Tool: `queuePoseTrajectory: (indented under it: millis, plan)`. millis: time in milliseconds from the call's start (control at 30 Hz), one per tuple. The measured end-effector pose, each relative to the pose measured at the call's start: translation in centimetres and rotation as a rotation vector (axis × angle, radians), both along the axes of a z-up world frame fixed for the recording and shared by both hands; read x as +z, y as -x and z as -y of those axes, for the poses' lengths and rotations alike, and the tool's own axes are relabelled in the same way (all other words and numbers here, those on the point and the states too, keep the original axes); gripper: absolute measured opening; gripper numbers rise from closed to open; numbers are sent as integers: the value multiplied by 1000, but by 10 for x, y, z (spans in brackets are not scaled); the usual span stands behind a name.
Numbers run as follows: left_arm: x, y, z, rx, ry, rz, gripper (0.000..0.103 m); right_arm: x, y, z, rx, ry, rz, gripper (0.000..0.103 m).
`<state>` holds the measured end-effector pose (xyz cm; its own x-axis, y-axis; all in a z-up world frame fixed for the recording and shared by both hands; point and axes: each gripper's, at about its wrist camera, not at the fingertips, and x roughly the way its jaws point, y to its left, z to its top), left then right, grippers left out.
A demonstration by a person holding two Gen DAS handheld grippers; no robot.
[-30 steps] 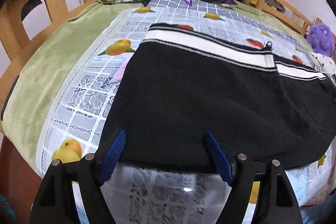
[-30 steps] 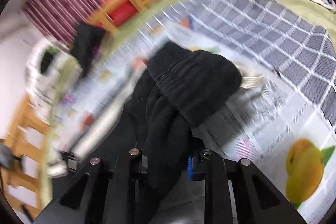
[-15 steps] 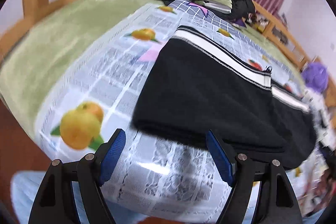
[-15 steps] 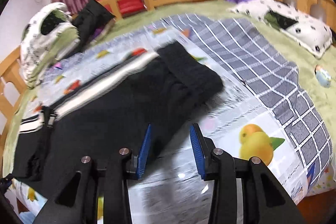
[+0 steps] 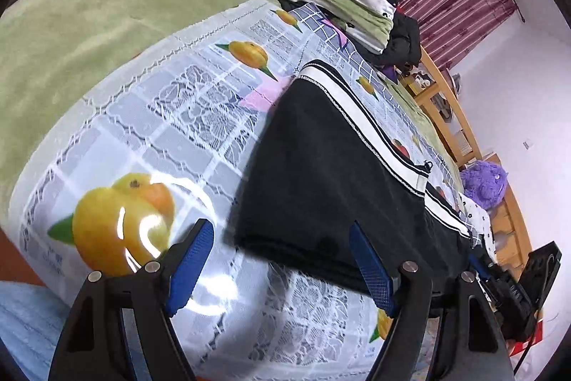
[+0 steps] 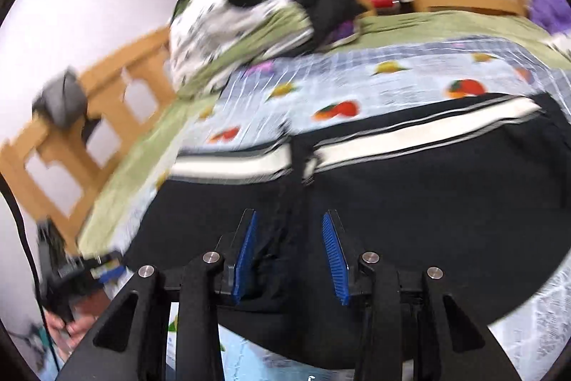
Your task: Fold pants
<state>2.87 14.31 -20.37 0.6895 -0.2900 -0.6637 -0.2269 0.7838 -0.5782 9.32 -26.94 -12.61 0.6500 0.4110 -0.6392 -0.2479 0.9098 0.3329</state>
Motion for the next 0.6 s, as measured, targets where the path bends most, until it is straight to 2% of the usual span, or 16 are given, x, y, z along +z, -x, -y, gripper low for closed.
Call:
queuePoseTrajectory:
  millis: [167, 267, 333, 367, 433, 500, 533, 600]
  plan:
    - [-2, -6, 0, -12, -5, 1, 76, -54, 13, -35, 88, 186, -103, 38]
    - [-2, -12, 6, -41, -27, 4, 75, -64, 29, -34, 81, 203, -78, 38]
    - [-3, -20, 12, -78, -21, -9, 63, -61, 30, -33, 81, 196, -92, 38]
    - [-2, -21, 14, -58, -40, -21, 60, -60, 31, -31, 82, 180, -102, 38]
    - [1, -25, 14, -37, -60, -36, 39, -56, 33, -24, 86, 150, -113, 38]
    - [8, -27, 12, -36, -69, -33, 27, -48, 36, -17, 82, 136, -106, 38]
    - [14, -27, 12, -43, -73, -17, 22, -43, 38, -12, 71, 140, -92, 38]
    - [28, -26, 19, -66, -116, 14, 18, -34, 40, 1, 17, 174, -46, 38]
